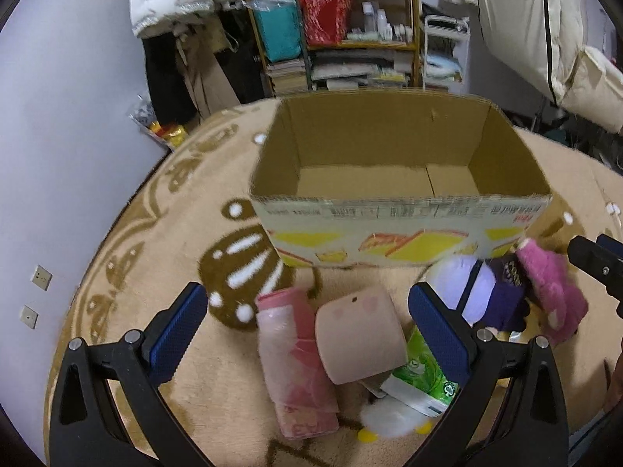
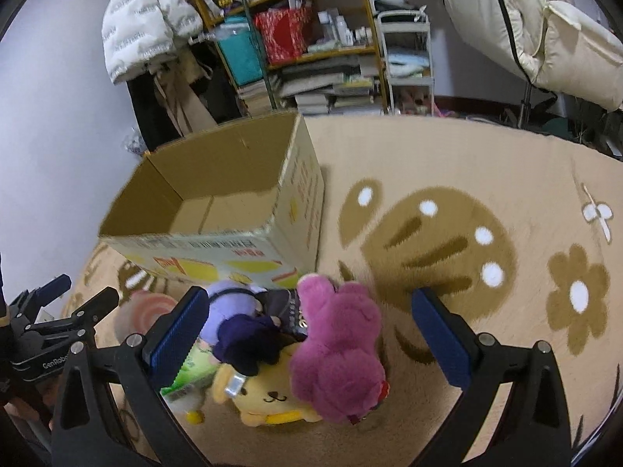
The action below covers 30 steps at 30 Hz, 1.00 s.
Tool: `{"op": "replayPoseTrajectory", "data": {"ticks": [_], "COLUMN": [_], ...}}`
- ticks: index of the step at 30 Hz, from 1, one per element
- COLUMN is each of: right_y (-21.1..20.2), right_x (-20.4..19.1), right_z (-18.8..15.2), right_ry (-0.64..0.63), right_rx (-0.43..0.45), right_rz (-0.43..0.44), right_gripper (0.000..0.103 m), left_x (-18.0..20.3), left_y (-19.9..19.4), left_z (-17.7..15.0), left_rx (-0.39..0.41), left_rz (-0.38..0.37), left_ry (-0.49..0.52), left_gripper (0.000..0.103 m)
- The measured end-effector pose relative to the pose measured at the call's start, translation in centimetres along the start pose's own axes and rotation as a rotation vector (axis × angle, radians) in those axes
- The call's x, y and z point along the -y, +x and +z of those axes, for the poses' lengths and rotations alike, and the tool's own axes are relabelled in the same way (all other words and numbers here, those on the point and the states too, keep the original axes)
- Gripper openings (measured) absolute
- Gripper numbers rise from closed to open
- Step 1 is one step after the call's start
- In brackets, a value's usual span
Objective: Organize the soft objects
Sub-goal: 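Grasp the toilet paper roll with left tool while right tool grasps pink bunny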
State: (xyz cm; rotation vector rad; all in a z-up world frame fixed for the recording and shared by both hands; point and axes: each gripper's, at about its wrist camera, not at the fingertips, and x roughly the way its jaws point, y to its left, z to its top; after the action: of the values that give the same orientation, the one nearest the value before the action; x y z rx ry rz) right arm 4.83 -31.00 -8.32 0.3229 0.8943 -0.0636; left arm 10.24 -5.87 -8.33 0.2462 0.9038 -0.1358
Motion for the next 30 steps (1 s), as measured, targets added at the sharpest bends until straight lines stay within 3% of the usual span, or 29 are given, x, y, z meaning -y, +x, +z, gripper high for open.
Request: {"op": "replayPoseTrajectory", "data": {"ticks": [7, 12, 17, 21, 26, 30], "right_y": [3.4, 4.6, 5.8, 6.7, 7.0, 6.7], "right_x": [1.3, 2.6, 3.4, 3.6, 3.1, 2.7], "right_z": [-0.6, -1.0, -1.4, -1.8, -2.1, -2.0], "right_ry": [0.032, 0.093, 0.130, 0.134, 0.105, 0.090], "right_rx": [-0.107, -0.148, -0.205, -0.244, -0.258, -0.243], "right_rz": [-0.022, -0.015, 0.008, 0.028, 0.040, 0.035], "right_gripper": [0.102, 0.093, 0.071, 0.066, 0.057, 0.055], "left_x": [0.6, 0.6, 0.8, 1.2, 1.7, 2.2], "left_y": [2.9, 4.2, 4.6, 4.4, 4.0, 3.4], "left_z": [-0.6, -1.2, -1.4, -1.5, -1.7, -1.9], "left_rx": [-0.100, -0.151, -0.176, -0.180, -0.193, -0.180], "left_rz": [-0.040, -0.068, -0.102, -0.121, -0.157, -0.146], "left_ry": [-0.002, -0.015, -0.030, -0.024, -0.035, -0.018], "left_gripper": [0.102, 0.098, 0.086, 0.075, 0.052, 0.049]}}
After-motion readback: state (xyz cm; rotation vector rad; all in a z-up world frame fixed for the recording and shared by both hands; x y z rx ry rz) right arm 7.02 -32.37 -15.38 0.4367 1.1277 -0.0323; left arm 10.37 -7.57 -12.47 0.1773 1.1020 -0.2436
